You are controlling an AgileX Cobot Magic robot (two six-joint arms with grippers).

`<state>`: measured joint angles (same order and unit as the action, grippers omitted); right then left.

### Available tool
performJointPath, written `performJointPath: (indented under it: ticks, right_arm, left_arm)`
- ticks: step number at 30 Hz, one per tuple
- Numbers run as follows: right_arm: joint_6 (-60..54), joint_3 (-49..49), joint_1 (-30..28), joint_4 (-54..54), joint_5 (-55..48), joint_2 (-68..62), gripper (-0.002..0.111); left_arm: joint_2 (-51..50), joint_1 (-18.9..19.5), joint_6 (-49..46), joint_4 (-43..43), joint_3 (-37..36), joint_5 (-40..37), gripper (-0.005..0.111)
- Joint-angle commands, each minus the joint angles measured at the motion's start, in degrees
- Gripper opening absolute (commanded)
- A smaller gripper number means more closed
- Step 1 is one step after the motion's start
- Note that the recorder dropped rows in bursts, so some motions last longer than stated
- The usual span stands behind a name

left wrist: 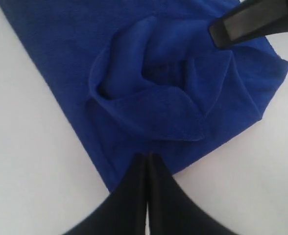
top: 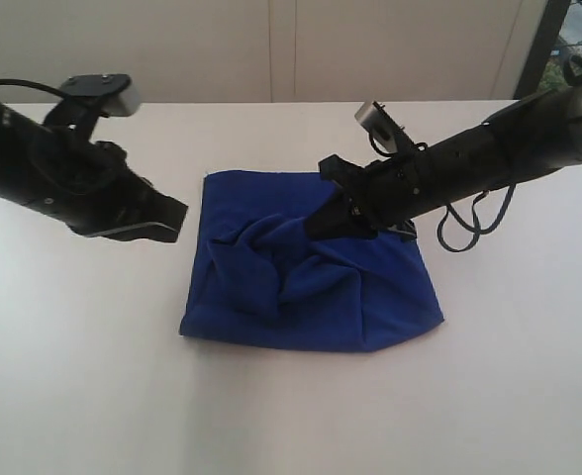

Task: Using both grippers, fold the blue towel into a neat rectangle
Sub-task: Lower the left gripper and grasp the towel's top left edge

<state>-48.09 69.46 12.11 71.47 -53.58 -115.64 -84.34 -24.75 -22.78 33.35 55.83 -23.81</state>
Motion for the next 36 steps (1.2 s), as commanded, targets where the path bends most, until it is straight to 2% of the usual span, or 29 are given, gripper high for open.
performJointPath:
  ticks: [1, 9, 12, 15, 18, 21, 24, 27, 29, 32, 36]
  right_arm:
    - [-0.3, -0.2, -0.2, -0.9, 1.0, 0.2, 0.0]
    - [0.8, -0.2, -0.2, -5.6, 4.7, 0.2, 0.0]
    - [0.8, -0.2, -0.2, -5.8, 4.7, 0.2, 0.0]
    - [0.8, -0.2, -0.2, -5.8, 4.8, 0.2, 0.0]
    - [0.8, -0.2, -0.2, -5.8, 5.1, 0.2, 0.0]
    - [0.8, -0.2, -0.2, -5.8, 5.3, 0.2, 0.0]
    - [0.8, -0.2, -0.2, -5.9, 5.3, 0.2, 0.0]
    - [0.8, -0.2, -0.2, -7.0, 5.4, 0.2, 0.0]
    - [0.8, -0.2, -0.2, -7.3, 5.4, 0.2, 0.0]
    - [0.8, -0.2, -0.2, -7.3, 5.4, 0.2, 0.0]
    - [0.8, -0.2, -0.2, -7.3, 5.4, 0.2, 0.0]
  left_arm:
    - [-5.4, -4.2, -0.2, -1.4, 4.1, 0.3, 0.0]
    - [-12.9, -9.5, 1.7, -7.1, 10.2, 0.2, 0.0]
    - [-15.1, -11.7, 10.3, -17.3, 13.1, -1.7, 0.0]
    - [-16.2, -13.9, 23.1, -30.9, 16.3, -5.8, 0.0]
    - [-17.1, -15.9, 30.2, -38.4, 19.6, -11.0, 0.0]
    - [-18.6, -18.1, 31.6, -39.3, 22.4, -14.2, 0.0]
    - [-20.5, -20.3, 32.1, -39.4, 23.7, -14.2, 0.0]
    - [-22.5, -21.0, 32.8, -39.6, 24.3, -13.4, 0.001]
    - [-23.8, -21.0, 33.6, -39.7, 24.3, -12.0, 0.013]
    - [-24.4, -21.1, 33.6, -39.6, 24.3, -8.3, 0.045]
    - [-24.4, -21.1, 33.6, -39.6, 24.3, -6.6, 0.052]
